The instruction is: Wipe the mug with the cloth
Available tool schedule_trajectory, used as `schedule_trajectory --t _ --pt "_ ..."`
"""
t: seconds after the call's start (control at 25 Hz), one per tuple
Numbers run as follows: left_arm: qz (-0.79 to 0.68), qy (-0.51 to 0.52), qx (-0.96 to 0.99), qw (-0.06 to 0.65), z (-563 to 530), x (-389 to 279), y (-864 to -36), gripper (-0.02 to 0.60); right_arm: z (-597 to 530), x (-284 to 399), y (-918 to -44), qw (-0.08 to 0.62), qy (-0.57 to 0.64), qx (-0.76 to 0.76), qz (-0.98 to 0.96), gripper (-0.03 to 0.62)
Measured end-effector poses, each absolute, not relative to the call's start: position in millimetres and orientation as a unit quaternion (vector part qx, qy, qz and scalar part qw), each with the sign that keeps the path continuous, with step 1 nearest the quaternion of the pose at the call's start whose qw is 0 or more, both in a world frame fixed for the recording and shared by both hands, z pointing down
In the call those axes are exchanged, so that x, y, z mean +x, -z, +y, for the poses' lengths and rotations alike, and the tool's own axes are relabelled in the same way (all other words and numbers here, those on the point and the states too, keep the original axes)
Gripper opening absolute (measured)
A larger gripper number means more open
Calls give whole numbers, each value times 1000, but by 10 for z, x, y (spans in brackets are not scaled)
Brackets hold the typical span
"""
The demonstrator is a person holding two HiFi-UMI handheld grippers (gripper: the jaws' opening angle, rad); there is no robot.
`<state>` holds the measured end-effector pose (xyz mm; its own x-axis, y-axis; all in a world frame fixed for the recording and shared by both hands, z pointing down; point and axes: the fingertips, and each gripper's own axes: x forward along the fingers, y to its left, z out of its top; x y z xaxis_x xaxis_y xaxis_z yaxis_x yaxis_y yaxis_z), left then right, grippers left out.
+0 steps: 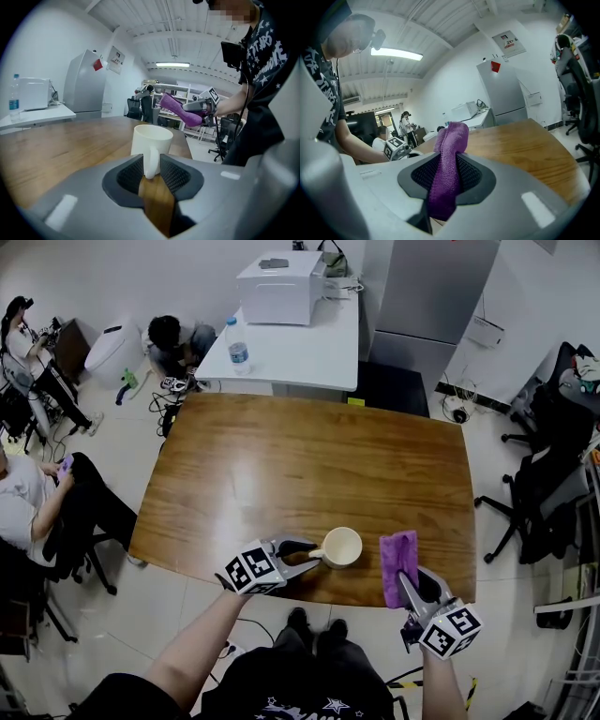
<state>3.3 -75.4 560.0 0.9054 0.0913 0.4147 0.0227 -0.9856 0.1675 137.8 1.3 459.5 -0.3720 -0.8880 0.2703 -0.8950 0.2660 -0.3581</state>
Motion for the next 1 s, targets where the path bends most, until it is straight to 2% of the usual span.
schedule_trajectory --t 0.12,0.28,0.52,0.76,1.0 --pt "30 -218 972 76 -753 77 -5589 60 -13 1430 -4582 7 -232 558 -797 97" --pt "33 -222 971 77 -731 110 -5561 55 -20 1442 -4601 25 -225 549 -805 97" --pt "36 -230 971 54 -747 113 -5592 52 53 977 -4697 142 -142 460 -865 96" --pt "33 -235 970 50 -729 130 -5594 49 192 424 -5071 291 -58 361 -884 95" --pt "39 -243 968 38 -704 130 -5616 44 -18 300 -5259 407 38 363 -837 95"
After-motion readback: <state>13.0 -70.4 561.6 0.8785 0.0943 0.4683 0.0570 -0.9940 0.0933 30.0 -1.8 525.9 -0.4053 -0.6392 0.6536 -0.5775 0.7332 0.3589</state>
